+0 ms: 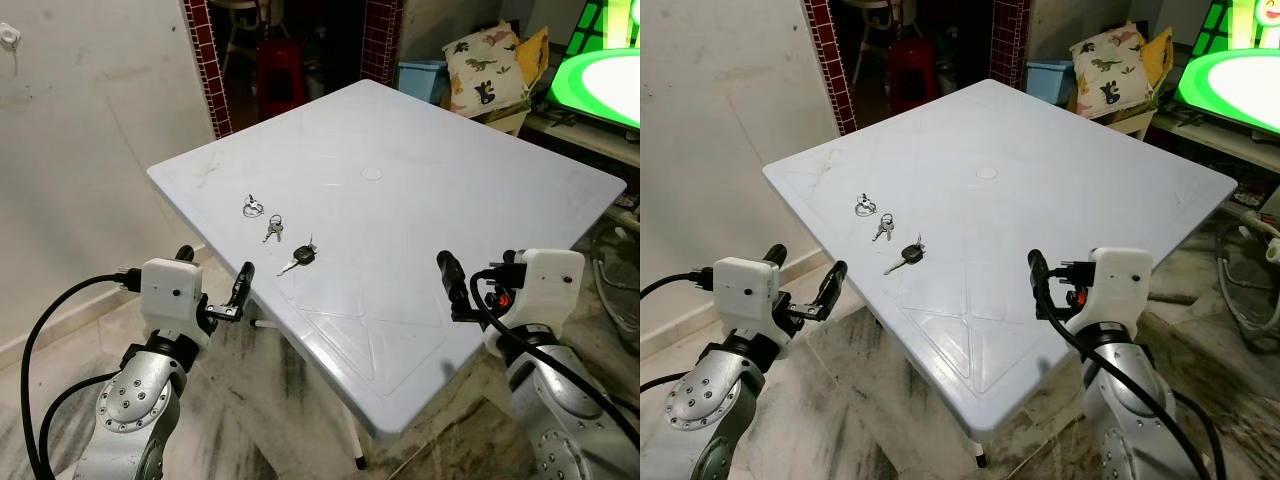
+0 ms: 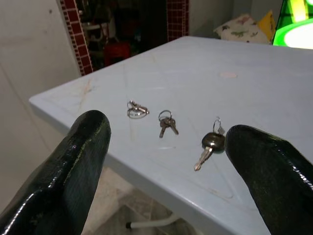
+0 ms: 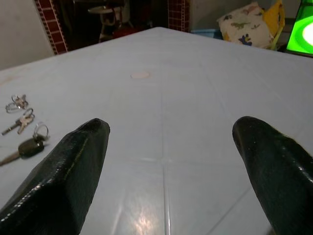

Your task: Hang keys on a hook

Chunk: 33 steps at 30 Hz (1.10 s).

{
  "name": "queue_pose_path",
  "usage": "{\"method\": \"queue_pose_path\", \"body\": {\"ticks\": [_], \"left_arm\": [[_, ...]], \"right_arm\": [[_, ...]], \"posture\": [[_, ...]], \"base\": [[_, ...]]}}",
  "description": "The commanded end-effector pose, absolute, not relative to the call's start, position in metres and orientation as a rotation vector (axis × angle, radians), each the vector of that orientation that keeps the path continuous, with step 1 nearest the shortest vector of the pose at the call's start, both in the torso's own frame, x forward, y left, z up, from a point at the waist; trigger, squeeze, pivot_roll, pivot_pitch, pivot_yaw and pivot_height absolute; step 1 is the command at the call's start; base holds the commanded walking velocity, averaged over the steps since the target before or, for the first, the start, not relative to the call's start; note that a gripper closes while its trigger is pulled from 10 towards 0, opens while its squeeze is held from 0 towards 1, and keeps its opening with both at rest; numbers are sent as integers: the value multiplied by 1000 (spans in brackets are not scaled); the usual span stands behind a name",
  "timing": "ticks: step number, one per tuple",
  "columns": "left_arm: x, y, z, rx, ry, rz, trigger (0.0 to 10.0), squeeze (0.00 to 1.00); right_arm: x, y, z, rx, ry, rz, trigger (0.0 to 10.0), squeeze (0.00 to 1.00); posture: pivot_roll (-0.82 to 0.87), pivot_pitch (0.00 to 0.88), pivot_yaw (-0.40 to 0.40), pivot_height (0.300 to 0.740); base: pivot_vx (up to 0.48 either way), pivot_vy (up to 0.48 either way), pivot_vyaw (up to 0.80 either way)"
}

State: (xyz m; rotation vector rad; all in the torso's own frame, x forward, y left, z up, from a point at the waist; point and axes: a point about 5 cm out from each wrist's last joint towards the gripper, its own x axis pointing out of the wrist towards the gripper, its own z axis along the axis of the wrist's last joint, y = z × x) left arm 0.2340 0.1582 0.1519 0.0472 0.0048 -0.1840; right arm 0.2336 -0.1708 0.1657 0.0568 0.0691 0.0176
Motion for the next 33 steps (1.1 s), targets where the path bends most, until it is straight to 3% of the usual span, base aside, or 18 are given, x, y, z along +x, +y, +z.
{"method": "queue_pose_path", "body": {"ticks": [1, 2, 3, 4, 17, 33], "left_arm": [[232, 161, 155, 45, 4, -165, 10000, 0], [232, 162, 155, 44, 5, -161, 10000, 0], [232, 162, 155, 44, 5, -161, 10000, 0], [232, 162, 155, 42, 8, -159, 10000, 0], [229, 157, 155, -4, 16, -189, 10000, 0], [229, 155, 154, -12, 35, -202, 10000, 0]], "right_arm": [[231, -168, 172, 47, 38, 21, 0, 0], [231, -168, 171, 43, 46, 21, 3294, 0], [231, -168, 171, 43, 46, 21, 3294, 0], [231, -168, 169, 34, 58, 17, 9843, 0], [233, -163, 168, 39, 63, 27, 10000, 0], [233, -161, 167, 40, 67, 30, 10000, 0]], "posture": [[-58, 4, 23, 740], [-59, 4, 21, 740], [-59, 4, 21, 740], [-60, 5, 20, 740], [-58, 1, 18, 740], [-59, 8, 21, 740]], "base": [[0, 0, 0], [0, 0, 0], [0, 0, 0], [0, 0, 0], [0, 0, 0], [229, 0, 0]]}}
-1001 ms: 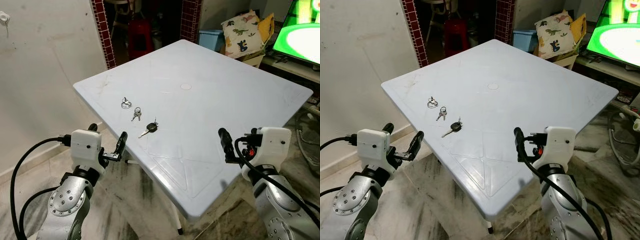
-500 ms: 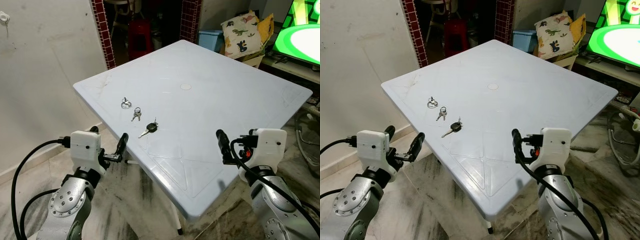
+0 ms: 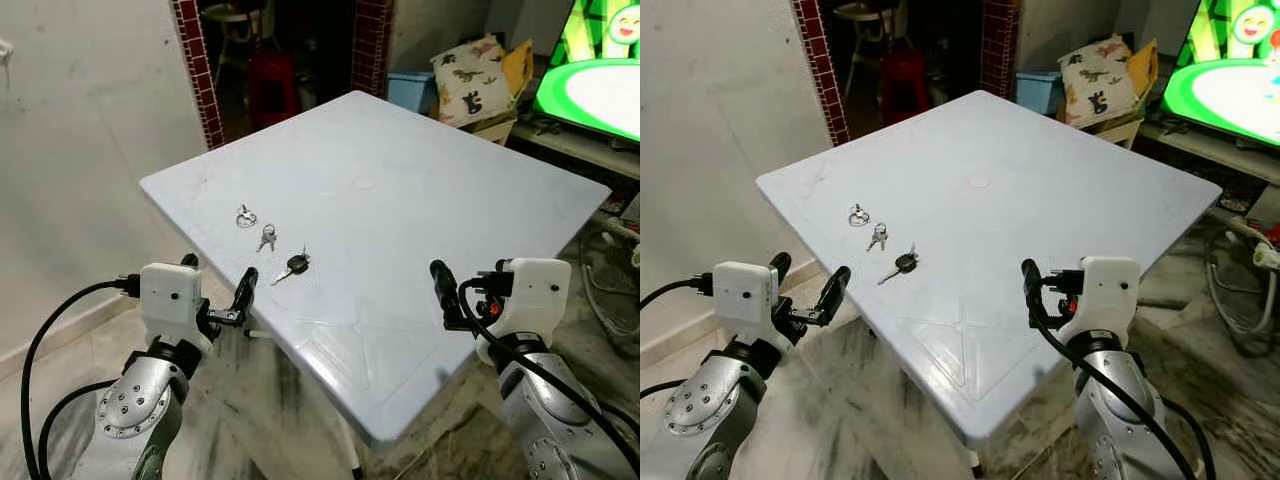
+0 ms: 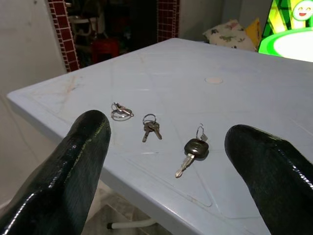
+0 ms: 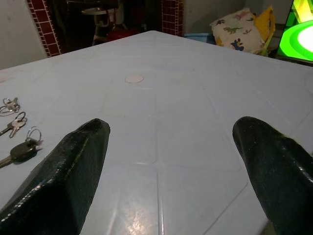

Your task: Hang keys on a hook

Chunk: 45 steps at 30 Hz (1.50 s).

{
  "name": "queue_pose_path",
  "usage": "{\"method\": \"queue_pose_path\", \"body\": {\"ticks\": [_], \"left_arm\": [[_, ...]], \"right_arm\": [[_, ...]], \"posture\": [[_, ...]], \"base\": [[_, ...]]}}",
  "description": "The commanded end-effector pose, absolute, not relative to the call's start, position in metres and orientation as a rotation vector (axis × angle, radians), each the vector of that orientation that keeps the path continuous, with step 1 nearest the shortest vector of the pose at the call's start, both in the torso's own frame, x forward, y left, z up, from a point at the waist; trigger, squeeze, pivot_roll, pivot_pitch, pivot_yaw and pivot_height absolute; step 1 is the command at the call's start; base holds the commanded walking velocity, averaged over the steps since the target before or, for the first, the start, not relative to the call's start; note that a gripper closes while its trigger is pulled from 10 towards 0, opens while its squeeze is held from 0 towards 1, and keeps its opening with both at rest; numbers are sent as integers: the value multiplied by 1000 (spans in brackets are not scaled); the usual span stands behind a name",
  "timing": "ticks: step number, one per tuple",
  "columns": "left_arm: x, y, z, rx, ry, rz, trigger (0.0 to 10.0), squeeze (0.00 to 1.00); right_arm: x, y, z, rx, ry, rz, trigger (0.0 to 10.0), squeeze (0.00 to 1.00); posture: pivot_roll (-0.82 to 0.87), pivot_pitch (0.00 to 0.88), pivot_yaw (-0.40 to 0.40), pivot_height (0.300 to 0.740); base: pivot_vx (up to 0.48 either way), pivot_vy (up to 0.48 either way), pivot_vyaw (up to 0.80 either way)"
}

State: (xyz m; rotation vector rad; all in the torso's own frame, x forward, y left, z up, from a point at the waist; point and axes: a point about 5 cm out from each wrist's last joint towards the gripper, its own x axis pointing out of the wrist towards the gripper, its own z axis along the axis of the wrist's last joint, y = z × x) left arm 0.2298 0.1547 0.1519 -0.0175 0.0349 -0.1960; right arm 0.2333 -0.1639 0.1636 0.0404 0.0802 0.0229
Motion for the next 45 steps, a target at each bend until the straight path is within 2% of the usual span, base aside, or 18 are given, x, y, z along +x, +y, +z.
{"method": "queue_pose_path", "body": {"ticks": [1, 24, 39, 45], "left_arm": [[229, 155, 154, -12, 36, -203, 10000, 0], [229, 155, 151, -4, 57, -208, 10000, 0], [230, 155, 148, -5, 74, -197, 10000, 0], [240, 158, 139, -11, 127, -181, 10000, 0]], "right_arm": [[232, -161, 167, 39, 68, 30, 10000, 0], [233, -158, 166, 39, 76, 40, 10000, 0], [235, -157, 167, 34, 74, 54, 10000, 0], [238, -152, 168, 30, 81, 92, 10000, 0]], "posture": [[-59, 9, 21, 740], [-59, 18, 24, 740], [-56, 20, 21, 740], [-60, 21, 14, 740]], "base": [[277, 0, 0], [307, 0, 0], [0, 0, 0], [0, 0, 0]]}}
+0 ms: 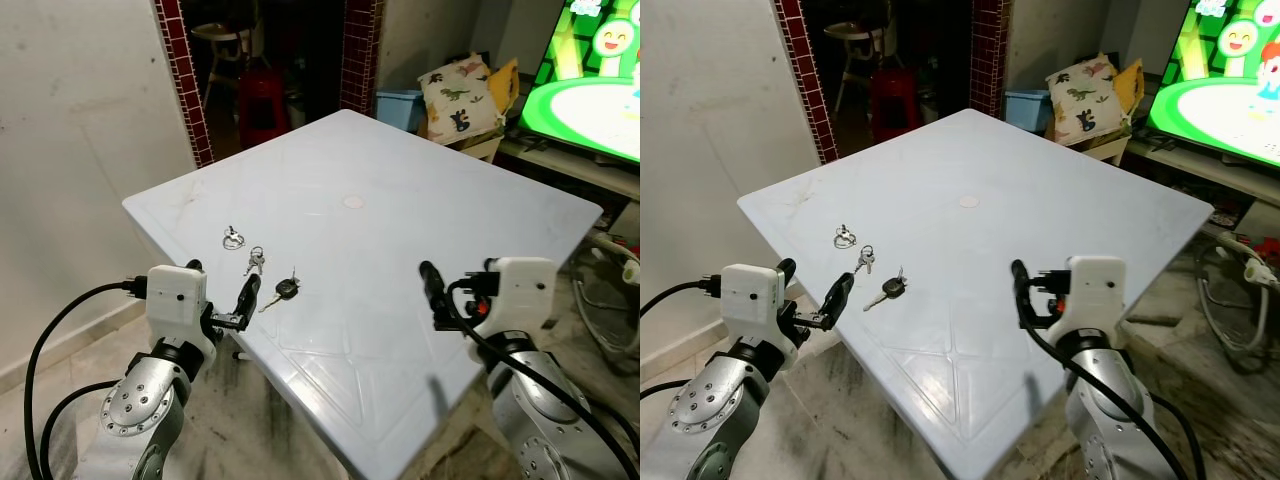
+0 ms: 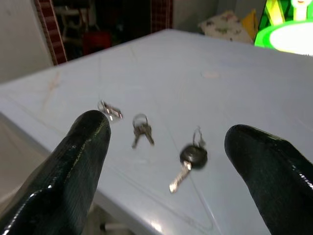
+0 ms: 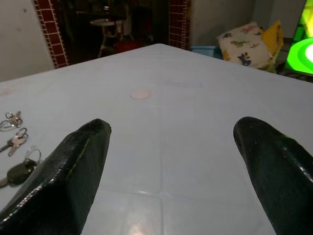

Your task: Hang keys on a hook

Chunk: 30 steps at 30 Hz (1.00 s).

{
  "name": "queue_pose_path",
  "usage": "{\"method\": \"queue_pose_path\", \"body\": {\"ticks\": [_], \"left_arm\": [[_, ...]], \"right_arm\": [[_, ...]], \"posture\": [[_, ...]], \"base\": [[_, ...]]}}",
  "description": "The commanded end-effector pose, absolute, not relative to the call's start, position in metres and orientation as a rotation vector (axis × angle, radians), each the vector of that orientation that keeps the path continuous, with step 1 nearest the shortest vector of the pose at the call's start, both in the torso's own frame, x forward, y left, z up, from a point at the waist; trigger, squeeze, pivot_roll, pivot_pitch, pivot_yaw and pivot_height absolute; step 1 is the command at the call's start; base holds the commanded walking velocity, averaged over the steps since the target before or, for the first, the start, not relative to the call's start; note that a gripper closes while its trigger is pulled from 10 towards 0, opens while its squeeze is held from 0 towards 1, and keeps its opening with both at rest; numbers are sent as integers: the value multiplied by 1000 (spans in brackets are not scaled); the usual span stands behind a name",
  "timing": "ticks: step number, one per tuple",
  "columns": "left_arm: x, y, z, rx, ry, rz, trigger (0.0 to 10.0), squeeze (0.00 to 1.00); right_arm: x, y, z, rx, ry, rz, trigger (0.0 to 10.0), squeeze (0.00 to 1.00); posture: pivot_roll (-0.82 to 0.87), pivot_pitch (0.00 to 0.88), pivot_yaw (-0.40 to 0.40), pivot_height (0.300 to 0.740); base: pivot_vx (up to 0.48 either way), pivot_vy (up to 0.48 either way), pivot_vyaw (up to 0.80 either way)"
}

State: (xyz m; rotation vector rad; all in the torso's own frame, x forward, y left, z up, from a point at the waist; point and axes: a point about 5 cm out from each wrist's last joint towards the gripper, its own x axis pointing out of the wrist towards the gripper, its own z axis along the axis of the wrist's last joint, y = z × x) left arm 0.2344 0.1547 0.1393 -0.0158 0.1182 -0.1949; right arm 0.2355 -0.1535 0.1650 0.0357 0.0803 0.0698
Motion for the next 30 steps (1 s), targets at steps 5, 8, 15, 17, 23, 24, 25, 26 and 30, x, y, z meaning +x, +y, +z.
{"method": "queue_pose_path", "body": {"ticks": [5, 8, 15, 17, 23, 24, 25, 26, 30], "left_arm": [[246, 159, 138, -8, 137, -178, 10000, 0], [249, 159, 139, -7, 132, -180, 10000, 0], [249, 162, 138, -19, 138, -163, 10000, 0], [249, 162, 138, -19, 141, -162, 10000, 0], [249, 162, 136, -17, 147, -168, 10000, 0], [250, 162, 136, -16, 148, -169, 10000, 0], [251, 162, 136, -14, 149, -167, 10000, 0], [252, 163, 136, -11, 151, -166, 10000, 0], [256, 164, 135, -6, 162, -157, 10000, 0]], "right_arm": [[238, -151, 168, 12, 92, 133, 10000, 0], [240, -150, 170, -10, 94, 178, 10000, 0], [246, -153, 172, -9, 89, 170, 10000, 0], [246, -152, 171, -5, 92, 170, 10000, 0], [242, -146, 168, 1, 109, 190, 10000, 0], [242, -146, 168, 1, 110, 189, 10000, 0], [242, -146, 168, 1, 109, 188, 10000, 0], [242, -146, 168, 2, 109, 188, 10000, 0], [242, -146, 168, 3, 111, 190, 10000, 0]], "posture": [[-67, 23, 18, 740], [-67, 25, 20, 740], [-58, 26, 18, 740], [-58, 28, 20, 740], [-58, 31, 21, 740], [-58, 31, 21, 740], [-59, 31, 21, 740], [-59, 31, 22, 740], [-59, 32, 21, 740]], "base": [[0, 0, 0], [0, 0, 0], [0, 0, 0], [0, 0, 0], [0, 0, 0], [0, 0, 0], [0, 0, 0], [0, 0, 0], [0, 0, 0]]}}
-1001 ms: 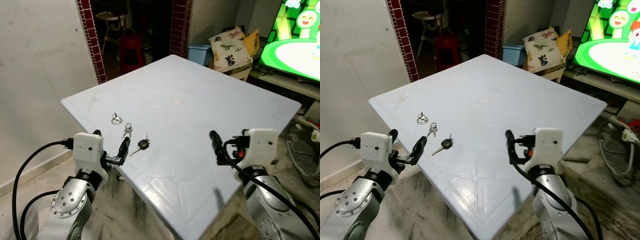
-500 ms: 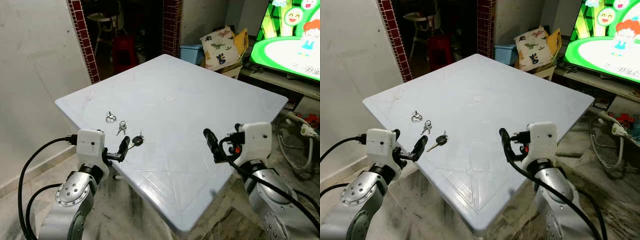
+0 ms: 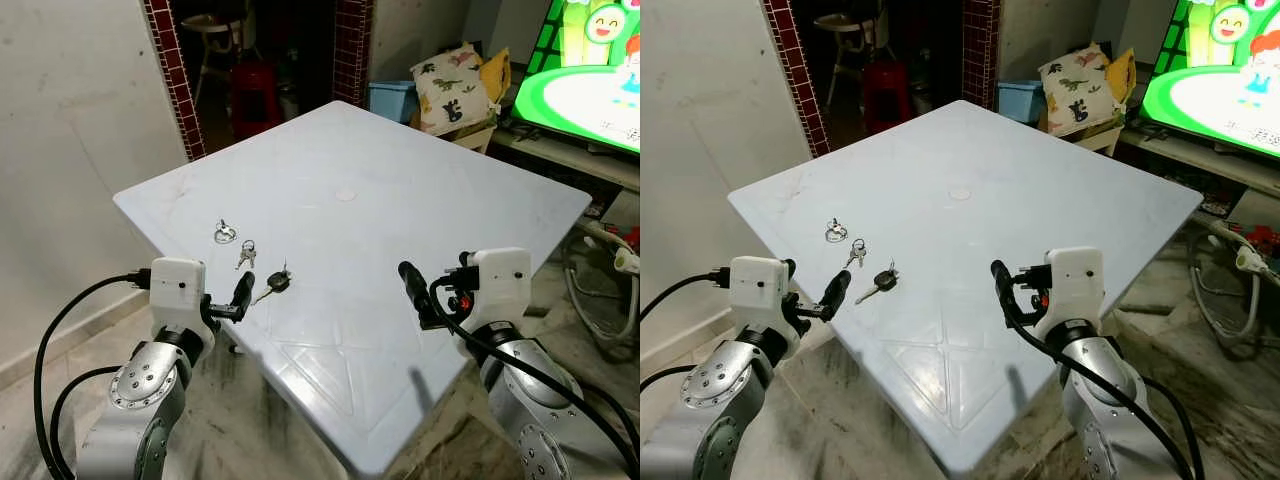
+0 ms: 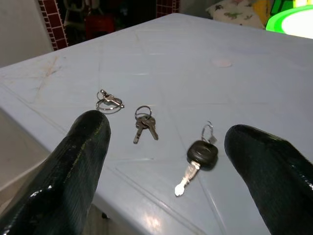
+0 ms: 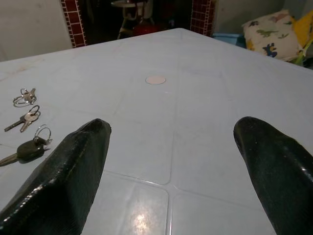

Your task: Hang keys on a hook

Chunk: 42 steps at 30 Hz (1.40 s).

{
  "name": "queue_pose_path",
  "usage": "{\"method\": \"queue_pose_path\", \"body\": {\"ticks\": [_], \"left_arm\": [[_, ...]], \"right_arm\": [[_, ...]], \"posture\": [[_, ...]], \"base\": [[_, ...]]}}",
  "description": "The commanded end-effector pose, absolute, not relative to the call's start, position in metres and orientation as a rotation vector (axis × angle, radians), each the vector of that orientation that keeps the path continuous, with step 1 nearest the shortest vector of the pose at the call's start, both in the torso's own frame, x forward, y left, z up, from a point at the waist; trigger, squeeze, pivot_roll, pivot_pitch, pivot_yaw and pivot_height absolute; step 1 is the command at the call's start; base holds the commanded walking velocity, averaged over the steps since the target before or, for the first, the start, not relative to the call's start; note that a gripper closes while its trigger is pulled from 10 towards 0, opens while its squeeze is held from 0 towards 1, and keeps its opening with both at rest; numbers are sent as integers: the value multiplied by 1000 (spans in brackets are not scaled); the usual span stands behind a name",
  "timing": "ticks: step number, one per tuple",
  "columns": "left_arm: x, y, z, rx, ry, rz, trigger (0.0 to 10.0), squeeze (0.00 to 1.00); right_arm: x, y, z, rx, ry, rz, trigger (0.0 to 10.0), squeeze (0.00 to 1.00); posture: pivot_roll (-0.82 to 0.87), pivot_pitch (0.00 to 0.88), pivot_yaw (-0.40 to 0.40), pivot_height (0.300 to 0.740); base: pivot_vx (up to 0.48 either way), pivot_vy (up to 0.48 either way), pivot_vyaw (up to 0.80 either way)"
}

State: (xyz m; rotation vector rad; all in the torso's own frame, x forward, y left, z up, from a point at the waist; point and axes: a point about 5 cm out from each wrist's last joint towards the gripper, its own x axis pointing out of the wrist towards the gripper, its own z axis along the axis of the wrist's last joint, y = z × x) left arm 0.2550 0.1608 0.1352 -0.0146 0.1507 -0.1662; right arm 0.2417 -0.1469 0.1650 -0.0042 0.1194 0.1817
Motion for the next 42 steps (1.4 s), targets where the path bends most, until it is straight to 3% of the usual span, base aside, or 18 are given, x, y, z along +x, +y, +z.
{"method": "queue_pose_path", "body": {"ticks": [1, 11, 17, 27, 41, 42], "left_arm": [[262, 166, 133, -1, 173, -152, 10000, 0], [295, 168, 120, 9, 244, -160, 10000, 0], [308, 151, 113, 8, 269, -235, 10000, 0], [305, 114, 97, 15, 310, -369, 10000, 0], [318, 104, 92, 43, 333, -354, 10000, 0], [319, 104, 92, 43, 332, -352, 8784, 0]], "right_arm": [[241, -145, 168, 2, 115, 195, 10000, 0], [236, -141, 161, 23, 228, 226, 10000, 0], [233, -146, 160, 21, 242, 200, 10000, 0], [234, -143, 161, 20, 256, 203, 10000, 0], [235, -141, 165, 16, 247, 224, 10000, 0], [235, -141, 165, 16, 247, 223, 10000, 0]], "posture": [[-61, 32, 19, 740], [-109, 58, 11, 740], [-131, 62, 14, 740], [-139, 57, 12, 740], [-164, 47, 14, 740], [-164, 47, 14, 740]], "base": [[0, 0, 0], [0, 0, 0], [0, 0, 0], [0, 0, 0], [0, 0, 0], [0, 0, 0]]}}
